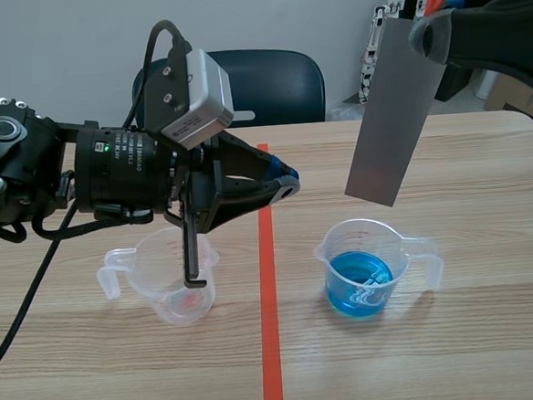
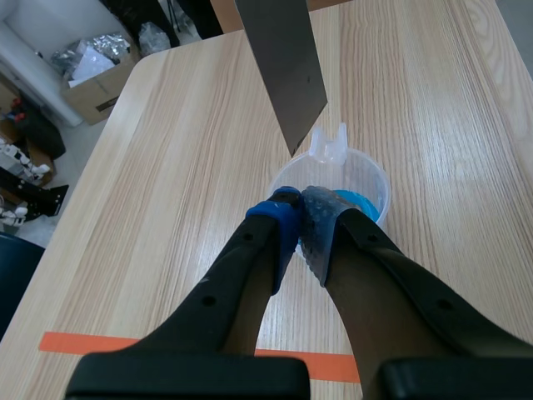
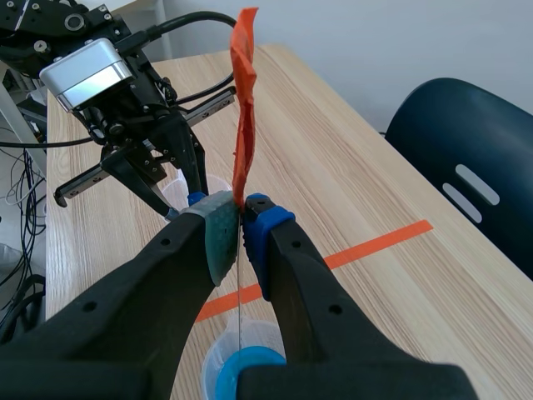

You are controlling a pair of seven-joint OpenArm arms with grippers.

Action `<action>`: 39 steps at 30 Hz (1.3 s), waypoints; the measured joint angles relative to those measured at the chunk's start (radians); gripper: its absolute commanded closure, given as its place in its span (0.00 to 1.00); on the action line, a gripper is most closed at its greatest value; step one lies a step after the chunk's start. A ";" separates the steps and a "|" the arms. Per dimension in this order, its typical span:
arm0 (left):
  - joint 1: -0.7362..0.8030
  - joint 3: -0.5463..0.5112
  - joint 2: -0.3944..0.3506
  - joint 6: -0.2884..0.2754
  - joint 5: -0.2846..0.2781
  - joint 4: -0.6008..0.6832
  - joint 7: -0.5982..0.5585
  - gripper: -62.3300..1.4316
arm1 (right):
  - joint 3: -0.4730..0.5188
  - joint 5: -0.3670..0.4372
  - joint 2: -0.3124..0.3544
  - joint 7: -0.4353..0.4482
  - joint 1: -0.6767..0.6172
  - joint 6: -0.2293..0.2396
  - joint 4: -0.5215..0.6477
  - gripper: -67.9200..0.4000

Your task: Do the redox reaction experiment. move the plate over the left beaker

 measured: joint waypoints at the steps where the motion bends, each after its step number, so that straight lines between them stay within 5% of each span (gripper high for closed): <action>1: 0.000 0.000 0.000 0.000 0.000 0.000 0.000 0.93 | 0.000 0.000 0.000 0.000 0.000 0.000 0.000 0.99; 32: 0.000 0.000 0.000 0.000 0.000 0.000 0.000 0.94 | 0.000 -0.001 -0.001 0.000 0.000 0.000 0.000 0.98; 39: 0.003 0.000 -0.001 0.000 0.000 0.000 0.000 0.94 | 0.000 -0.061 -0.068 -0.068 0.000 0.000 0.000 0.98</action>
